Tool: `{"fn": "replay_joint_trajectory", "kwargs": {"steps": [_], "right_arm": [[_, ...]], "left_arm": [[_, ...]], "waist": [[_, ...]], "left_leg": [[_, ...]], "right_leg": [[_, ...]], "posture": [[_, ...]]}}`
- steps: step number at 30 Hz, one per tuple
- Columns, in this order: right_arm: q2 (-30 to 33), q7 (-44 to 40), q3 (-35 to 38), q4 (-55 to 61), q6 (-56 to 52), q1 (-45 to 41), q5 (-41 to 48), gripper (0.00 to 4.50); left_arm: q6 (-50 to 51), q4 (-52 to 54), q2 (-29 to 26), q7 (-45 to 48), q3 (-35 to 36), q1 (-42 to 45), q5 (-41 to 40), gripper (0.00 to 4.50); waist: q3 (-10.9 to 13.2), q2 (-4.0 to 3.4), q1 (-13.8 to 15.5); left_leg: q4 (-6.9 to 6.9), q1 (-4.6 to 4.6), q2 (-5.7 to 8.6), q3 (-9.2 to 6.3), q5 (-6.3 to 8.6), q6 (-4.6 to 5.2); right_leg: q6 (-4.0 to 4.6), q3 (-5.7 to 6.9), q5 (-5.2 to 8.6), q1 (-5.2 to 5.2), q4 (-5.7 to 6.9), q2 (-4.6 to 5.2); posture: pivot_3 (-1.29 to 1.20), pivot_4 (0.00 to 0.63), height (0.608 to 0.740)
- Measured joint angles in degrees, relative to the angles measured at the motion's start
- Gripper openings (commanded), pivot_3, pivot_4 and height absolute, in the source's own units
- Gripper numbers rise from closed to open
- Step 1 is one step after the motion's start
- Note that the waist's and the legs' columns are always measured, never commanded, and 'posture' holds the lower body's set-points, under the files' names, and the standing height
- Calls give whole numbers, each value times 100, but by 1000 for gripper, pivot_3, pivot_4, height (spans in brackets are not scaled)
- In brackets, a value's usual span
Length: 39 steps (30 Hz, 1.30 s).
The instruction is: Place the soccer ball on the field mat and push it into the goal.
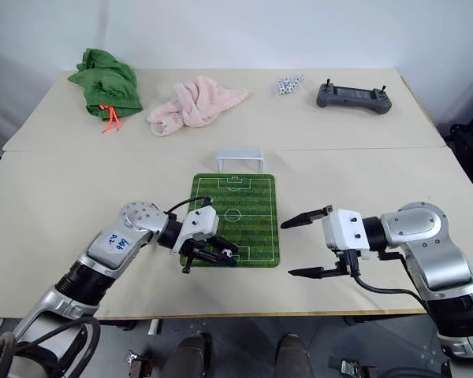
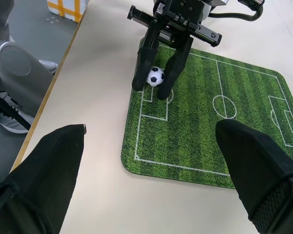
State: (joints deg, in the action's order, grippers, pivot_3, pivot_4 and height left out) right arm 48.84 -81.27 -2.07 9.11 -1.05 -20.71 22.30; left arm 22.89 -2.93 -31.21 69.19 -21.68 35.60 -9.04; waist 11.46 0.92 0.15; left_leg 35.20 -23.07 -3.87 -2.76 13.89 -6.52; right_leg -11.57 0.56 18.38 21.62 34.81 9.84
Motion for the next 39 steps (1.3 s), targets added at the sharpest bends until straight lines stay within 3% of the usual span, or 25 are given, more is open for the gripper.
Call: {"fn": "replay_joint_trajectory", "kwargs": {"steps": [2, 10, 39], "right_arm": [[0, 51, 7, 42, -72, 0, 59, 4500], [0, 121, 14, 175, -183, 0, 162, 4500], [-1, 167, 14, 175, -329, -4, 237, 4500]], "left_arm": [[-8, -21, 34, -21, 8, 4, 3, 1590], [-7, -15, 81, -14, 27, 4, -1, 3756], [784, 718, 144, -467, 955, 202, -765, 3756]], "waist": [[0, 0, 4], [0, 0, 8], [0, 0, -1]], "left_leg": [[0, 0, 0, 0, 0, 0], [2, 0, 0, 0, 0, 0], [2, 0, 0, 0, 0, 0]], "right_leg": [[0, 0, 0, -1, 0, 0], [0, 0, 0, -2, 1, 0], [0, 0, 0, -2, 0, 0]], "posture": [[0, 150, 740], [0, 150, 740], [0, 150, 740]]}}
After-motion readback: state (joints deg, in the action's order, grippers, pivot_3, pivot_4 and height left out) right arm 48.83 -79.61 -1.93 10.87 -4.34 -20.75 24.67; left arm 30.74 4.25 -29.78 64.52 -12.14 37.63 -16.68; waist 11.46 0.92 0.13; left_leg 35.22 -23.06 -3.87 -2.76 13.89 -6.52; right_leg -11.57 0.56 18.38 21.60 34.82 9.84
